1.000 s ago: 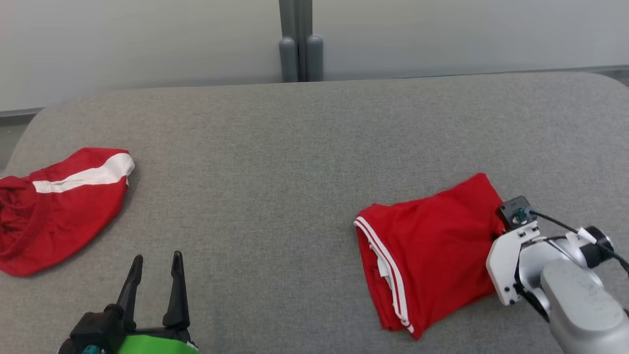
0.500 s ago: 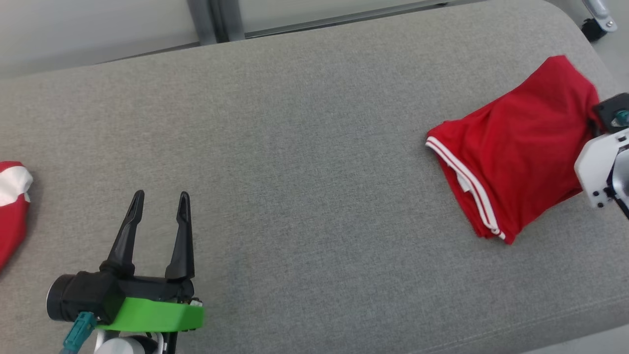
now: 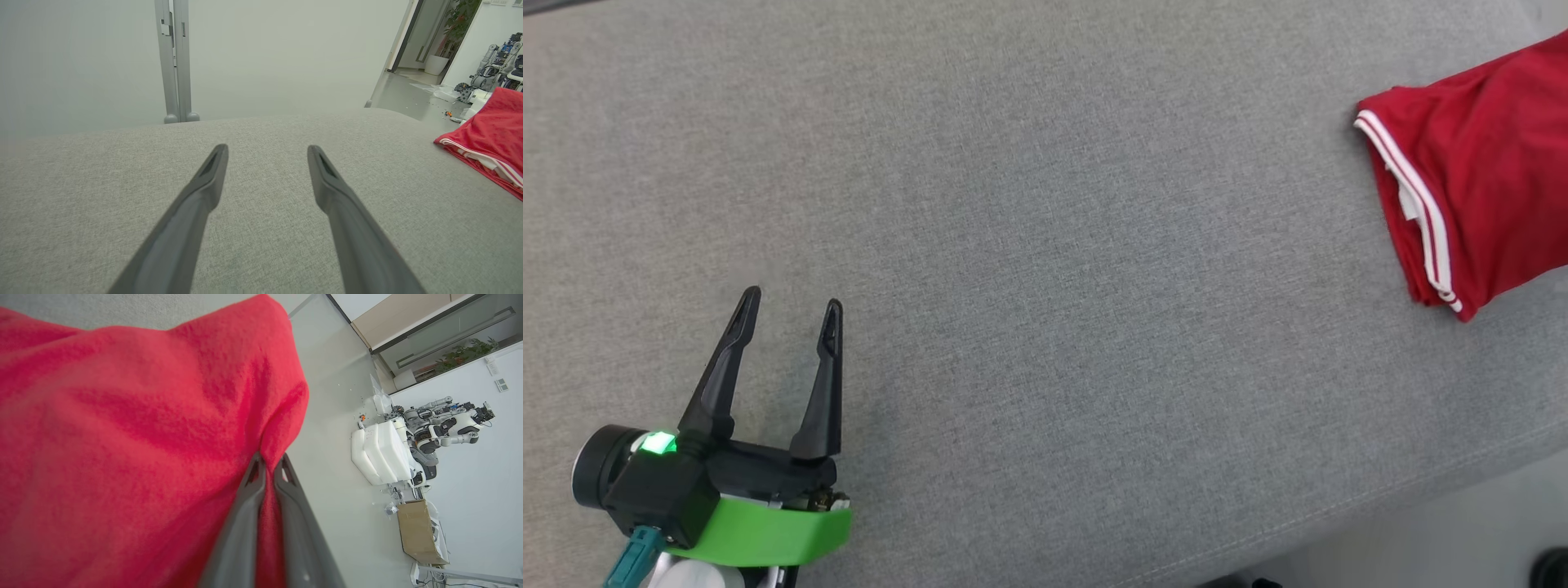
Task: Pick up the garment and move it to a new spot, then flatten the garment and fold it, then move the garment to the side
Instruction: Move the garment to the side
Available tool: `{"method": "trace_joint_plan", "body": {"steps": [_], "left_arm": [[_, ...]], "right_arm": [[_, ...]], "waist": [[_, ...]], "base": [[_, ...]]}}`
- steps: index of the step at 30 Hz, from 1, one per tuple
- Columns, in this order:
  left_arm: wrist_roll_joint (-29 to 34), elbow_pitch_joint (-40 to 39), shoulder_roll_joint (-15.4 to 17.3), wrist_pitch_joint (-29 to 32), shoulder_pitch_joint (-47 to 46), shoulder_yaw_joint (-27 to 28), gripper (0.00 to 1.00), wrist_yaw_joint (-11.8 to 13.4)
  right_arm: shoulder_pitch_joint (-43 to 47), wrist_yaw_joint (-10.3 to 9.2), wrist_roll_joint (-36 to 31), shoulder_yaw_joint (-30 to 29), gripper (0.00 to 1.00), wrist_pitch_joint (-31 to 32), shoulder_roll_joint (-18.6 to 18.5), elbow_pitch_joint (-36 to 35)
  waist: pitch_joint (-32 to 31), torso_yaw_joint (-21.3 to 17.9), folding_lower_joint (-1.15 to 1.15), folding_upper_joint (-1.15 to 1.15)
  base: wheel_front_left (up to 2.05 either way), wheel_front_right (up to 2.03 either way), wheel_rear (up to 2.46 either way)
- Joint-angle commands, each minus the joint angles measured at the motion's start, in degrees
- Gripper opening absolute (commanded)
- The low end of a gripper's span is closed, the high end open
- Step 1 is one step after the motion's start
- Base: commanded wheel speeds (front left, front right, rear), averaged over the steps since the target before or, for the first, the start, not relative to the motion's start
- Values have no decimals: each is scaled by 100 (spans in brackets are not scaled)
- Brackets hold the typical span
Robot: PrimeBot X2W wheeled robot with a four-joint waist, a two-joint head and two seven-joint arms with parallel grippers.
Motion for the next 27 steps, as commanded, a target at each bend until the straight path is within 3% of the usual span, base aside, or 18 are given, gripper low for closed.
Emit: {"method": "trace_joint_plan", "body": {"steps": [1,3,4,5,10,15,20,27], "left_arm": [[44,-28,71,2,26,33,100,-16],[42,-46,90,1,84,29,100,-16],[33,-46,96,1,99,19,100,-16],[23,-41,97,1,106,17,100,-16],[-50,40,-13,1,135,7,100,-16],[-136,168,-174,1,143,118,100,-17],[-207,468,-365,1,302,305,100,-17],[-346,923,-530,1,602,641,100,-17]], "right_arm": [[-41,-15,-178,-175,0,-110,48,4],[-21,-15,-468,-442,2,-225,135,-5],[13,-15,-643,-575,73,-339,198,-53],[44,-15,-773,-694,100,-378,231,-84],[292,-15,-1501,-1054,100,-727,561,-306],[549,-15,-1585,-1311,100,-1027,995,-557],[1016,-14,-890,-1637,100,-1182,1631,-835],[2098,-14,542,-1077,100,-1221,2074,-1600]], "waist": [[169,-47,-1,0],[182,-21,-1,0],[173,0,-1,0],[163,18,-1,0],[-57,144,-1,0],[-408,309,-1,0],[-1025,539,-1,0],[-1910,830,-1,0]], "base": [[0,0,0],[0,0,0],[0,0,0],[0,0,0],[0,0,0],[0,0,0],[0,0,0],[0,0,0]]}}
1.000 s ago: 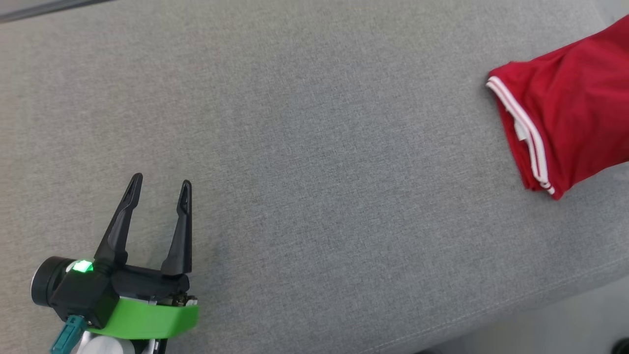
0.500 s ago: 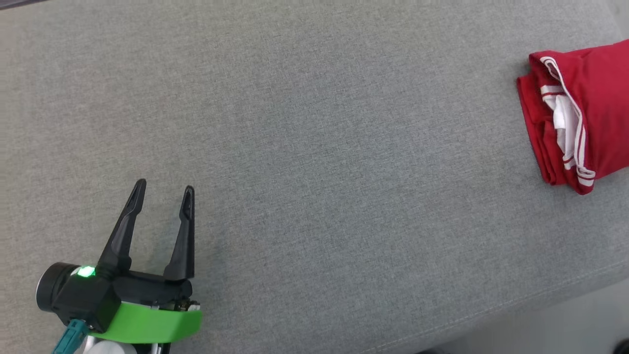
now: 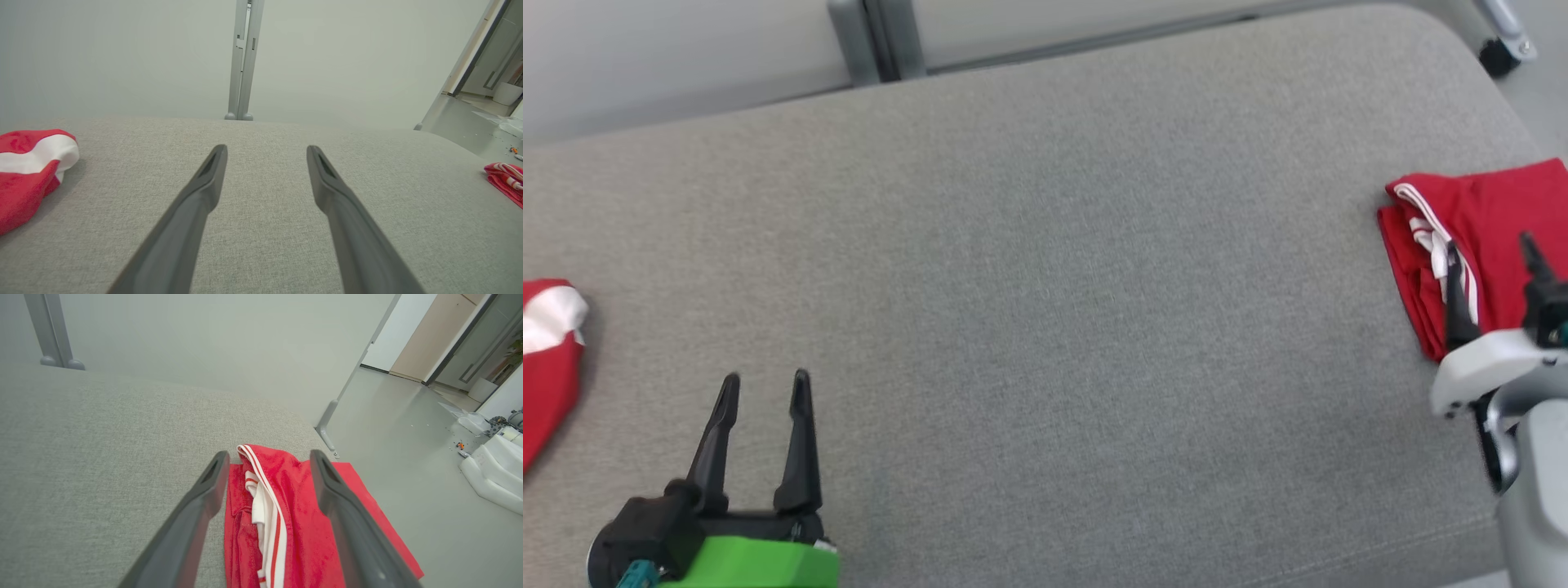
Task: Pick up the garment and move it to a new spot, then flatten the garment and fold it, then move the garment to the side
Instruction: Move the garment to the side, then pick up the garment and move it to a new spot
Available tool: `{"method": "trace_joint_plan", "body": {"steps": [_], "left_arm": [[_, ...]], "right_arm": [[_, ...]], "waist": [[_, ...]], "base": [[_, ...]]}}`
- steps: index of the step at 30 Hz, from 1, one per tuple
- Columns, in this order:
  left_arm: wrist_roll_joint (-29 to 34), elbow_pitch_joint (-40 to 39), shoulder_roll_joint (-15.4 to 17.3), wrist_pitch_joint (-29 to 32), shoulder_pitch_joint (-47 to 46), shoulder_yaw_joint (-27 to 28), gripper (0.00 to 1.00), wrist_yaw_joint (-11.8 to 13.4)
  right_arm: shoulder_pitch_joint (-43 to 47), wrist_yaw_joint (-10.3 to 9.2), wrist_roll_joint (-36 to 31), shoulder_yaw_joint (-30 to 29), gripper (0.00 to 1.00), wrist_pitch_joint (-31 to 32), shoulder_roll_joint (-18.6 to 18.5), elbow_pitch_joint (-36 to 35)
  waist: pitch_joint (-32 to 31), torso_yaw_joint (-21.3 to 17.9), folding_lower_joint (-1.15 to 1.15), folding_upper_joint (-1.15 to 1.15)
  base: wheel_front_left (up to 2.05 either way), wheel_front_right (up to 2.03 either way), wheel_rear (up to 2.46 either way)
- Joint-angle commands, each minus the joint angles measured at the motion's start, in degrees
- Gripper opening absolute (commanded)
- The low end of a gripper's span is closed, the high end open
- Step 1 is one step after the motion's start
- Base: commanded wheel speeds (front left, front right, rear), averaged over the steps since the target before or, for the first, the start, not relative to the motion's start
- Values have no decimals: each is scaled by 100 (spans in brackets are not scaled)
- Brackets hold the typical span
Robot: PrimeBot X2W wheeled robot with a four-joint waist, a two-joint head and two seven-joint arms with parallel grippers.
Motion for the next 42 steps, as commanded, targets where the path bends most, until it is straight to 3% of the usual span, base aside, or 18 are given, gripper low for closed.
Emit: {"method": "trace_joint_plan", "body": {"steps": [1,6,14,26,42], "left_arm": [[-2,84,-15,0,183,115,100,-17],[66,377,-117,0,373,410,100,-17],[43,716,-174,0,512,438,100,-17],[-63,1149,-179,0,601,410,100,-17],[-71,1164,-180,0,462,363,100,-17]], "right_arm": [[309,-13,268,62,100,-13,118,-196],[1013,-13,906,666,100,-15,407,-676],[1746,-12,1258,1282,100,-16,775,-952],[2195,-12,1211,1117,100,-17,1043,-795],[2245,-12,1215,1168,100,-17,1100,-964]], "waist": [[-769,338,0,0],[-1210,412,0,0],[-1621,584,0,0],[-1754,636,0,0],[-1780,658,0,0]], "base": [[0,0,0],[0,0,0],[0,0,0],[0,0,0],[0,0,0]]}}
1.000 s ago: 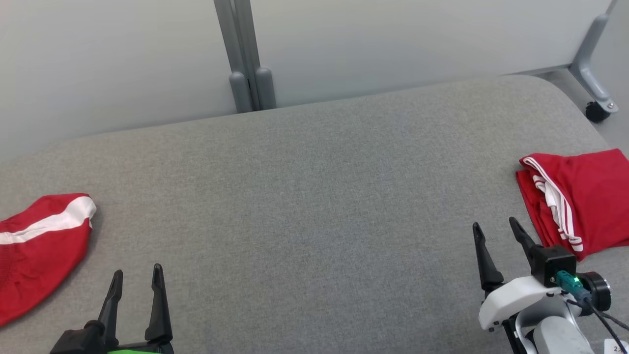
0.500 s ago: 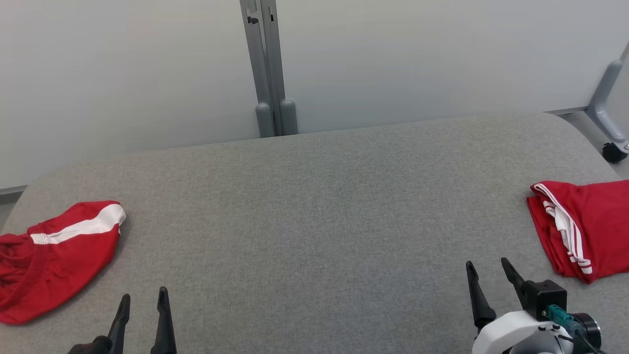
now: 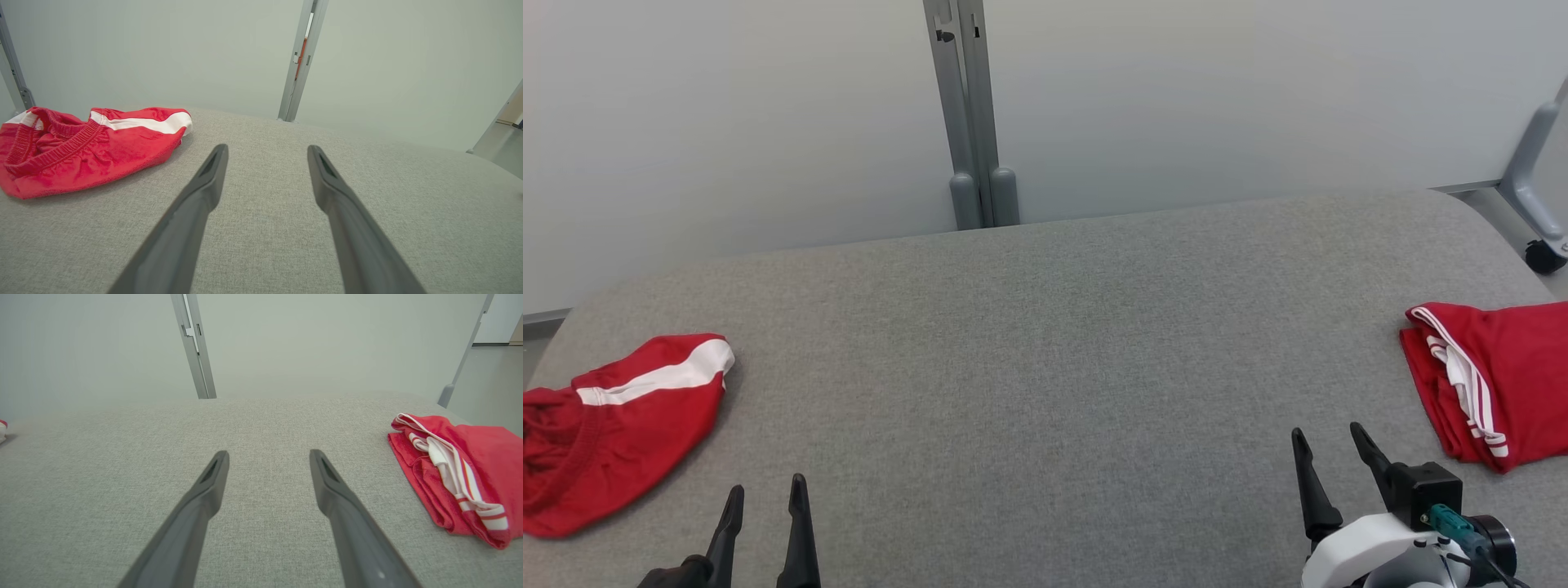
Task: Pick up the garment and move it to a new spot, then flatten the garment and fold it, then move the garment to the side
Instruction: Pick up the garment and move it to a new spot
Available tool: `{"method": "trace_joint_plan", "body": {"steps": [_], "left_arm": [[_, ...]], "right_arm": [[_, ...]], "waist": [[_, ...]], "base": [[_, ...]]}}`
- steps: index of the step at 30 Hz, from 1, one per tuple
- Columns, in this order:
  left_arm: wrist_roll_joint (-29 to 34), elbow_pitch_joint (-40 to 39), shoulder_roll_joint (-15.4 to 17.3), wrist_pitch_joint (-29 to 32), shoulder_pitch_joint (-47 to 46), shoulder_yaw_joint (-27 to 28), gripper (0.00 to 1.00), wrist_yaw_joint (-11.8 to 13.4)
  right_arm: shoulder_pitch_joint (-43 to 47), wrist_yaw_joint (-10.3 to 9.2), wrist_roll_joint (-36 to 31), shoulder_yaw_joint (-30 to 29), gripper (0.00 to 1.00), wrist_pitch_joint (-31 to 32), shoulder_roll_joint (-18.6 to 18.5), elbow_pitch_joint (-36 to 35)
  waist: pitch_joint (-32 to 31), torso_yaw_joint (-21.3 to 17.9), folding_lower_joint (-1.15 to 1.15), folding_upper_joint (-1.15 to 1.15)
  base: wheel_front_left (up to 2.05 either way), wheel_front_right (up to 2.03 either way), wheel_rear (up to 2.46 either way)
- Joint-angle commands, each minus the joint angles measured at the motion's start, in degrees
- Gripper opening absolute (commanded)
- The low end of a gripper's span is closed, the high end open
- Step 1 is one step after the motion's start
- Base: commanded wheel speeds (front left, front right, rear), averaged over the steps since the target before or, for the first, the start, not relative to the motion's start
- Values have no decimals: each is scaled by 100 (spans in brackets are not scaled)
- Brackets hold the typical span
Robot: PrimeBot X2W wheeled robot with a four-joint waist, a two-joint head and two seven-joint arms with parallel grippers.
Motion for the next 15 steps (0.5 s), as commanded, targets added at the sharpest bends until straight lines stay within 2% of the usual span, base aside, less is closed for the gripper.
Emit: {"method": "trace_joint_plan", "body": {"steps": [1,8,15], "left_arm": [[16,-8,12,0,-66,36,100,-17],[63,-39,13,0,-78,37,100,-17],[187,-47,16,0,11,103,100,-15]], "right_arm": [[69,-11,-48,10,100,-14,0,-40],[114,-11,-73,72,100,-15,0,-76],[194,-11,44,152,100,-14,1,-110]], "waist": [[-2,20,0,0],[-19,374,0,0],[-71,1140,0,0]], "base": [[0,0,0],[0,0,0],[0,0,0]]}}
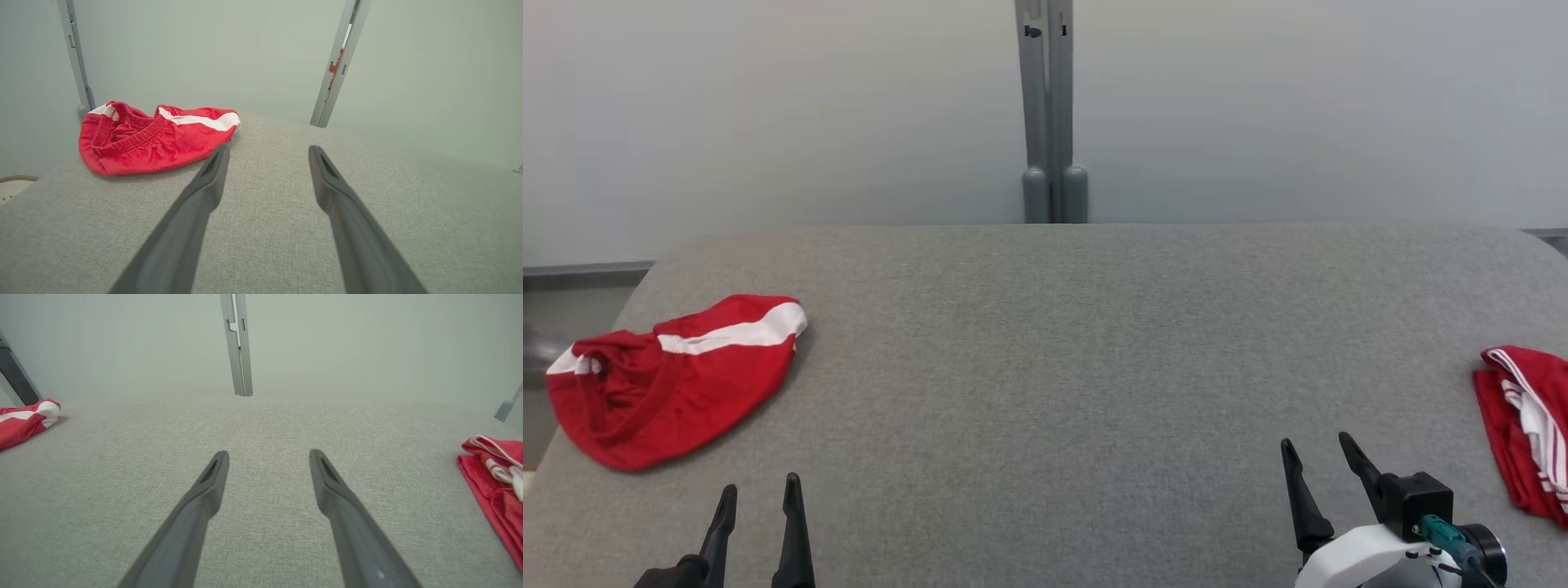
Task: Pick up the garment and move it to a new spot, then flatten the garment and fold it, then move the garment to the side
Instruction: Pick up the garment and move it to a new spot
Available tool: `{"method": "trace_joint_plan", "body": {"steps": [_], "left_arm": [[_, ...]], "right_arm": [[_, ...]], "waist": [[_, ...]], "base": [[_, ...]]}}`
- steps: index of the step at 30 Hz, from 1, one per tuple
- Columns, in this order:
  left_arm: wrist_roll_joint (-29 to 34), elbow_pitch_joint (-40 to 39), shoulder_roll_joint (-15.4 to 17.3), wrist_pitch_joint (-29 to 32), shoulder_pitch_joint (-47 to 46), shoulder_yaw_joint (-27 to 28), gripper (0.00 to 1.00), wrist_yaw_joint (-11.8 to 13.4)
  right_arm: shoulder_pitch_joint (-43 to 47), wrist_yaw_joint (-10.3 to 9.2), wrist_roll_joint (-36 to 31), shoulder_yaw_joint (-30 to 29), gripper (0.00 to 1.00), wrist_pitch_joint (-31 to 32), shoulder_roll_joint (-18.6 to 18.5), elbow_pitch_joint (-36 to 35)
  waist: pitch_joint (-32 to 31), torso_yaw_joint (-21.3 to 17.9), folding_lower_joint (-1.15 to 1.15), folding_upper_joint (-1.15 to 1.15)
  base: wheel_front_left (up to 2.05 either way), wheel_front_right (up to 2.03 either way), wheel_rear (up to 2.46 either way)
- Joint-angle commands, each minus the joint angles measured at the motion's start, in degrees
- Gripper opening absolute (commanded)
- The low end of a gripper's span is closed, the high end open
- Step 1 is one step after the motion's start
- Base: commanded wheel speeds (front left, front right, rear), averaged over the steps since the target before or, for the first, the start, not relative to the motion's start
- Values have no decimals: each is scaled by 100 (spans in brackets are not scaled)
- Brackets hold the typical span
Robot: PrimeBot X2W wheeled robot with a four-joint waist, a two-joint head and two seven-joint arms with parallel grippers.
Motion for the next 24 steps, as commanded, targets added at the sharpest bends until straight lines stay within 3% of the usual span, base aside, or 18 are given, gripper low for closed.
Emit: {"method": "trace_joint_plan", "body": {"steps": [1,15,24], "left_arm": [[46,-17,25,0,19,22,100,-16],[259,-114,24,0,198,185,100,-16],[220,-212,23,0,216,337,100,-16]], "right_arm": [[94,-11,40,4,100,-15,-10,-39],[221,-11,314,156,100,-14,-11,-132],[65,-11,348,308,100,-14,-12,-83]], "waist": [[-46,543,0,0],[-148,1846,0,0],[-52,1986,0,0]], "base": [[0,0,0],[0,0,0],[0,0,0]]}}
